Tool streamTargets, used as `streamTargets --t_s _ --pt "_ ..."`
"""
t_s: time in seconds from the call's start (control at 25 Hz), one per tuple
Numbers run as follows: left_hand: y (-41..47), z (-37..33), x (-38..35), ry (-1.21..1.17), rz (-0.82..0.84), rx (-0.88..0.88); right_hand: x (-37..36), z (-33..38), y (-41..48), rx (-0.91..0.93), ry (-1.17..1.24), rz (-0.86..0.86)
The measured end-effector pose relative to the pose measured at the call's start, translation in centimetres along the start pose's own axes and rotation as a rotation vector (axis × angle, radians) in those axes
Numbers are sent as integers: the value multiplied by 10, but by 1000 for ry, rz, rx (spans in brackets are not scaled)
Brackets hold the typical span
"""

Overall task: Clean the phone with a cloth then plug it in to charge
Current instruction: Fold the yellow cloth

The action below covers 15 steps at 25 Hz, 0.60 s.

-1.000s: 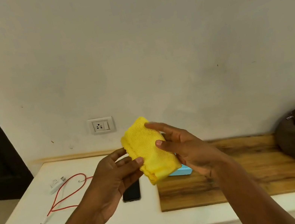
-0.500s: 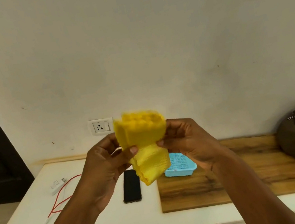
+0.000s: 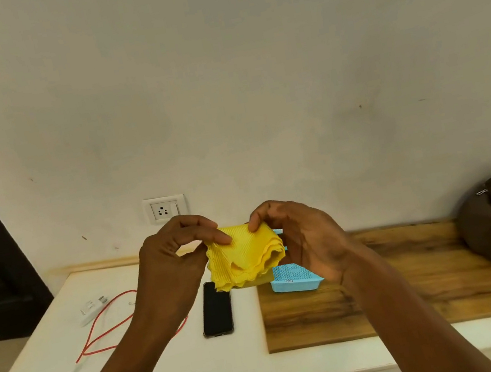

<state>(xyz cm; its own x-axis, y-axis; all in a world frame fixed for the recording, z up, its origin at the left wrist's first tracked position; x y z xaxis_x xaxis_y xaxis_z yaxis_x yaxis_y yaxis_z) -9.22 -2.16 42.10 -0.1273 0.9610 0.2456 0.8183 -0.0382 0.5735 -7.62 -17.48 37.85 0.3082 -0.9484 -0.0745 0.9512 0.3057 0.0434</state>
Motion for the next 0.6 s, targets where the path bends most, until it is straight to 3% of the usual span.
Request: streamTargets --t_s 0.24,0.4,0.44,0.6 --pt "-4 24 -1 -43 -48 103 12 -39 9 -145 -7 -47" --pt "-38 97 -44 -558 91 699 27 -90 10 -286 51 -242" --pt "-52 113 -57 -588 149 816 28 -103 10 -312 37 -270" --pt "-80 165 -75 -415 190 918 40 -149 10 -334 -88 -361"
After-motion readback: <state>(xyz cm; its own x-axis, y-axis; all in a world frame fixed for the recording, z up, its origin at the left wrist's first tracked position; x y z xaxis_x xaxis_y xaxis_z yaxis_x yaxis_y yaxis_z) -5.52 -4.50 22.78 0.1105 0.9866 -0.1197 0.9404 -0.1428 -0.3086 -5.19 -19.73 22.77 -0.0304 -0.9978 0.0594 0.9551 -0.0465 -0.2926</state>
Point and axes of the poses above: each hand's wrist, its own y-axis towards the middle knuckle, its own x-axis out of the back of the hand, z = x × y, the point moved 10 cm from there along y, towards the middle knuckle, and after that the axes turned 2 degrees about -z, right-handed, at the moved point
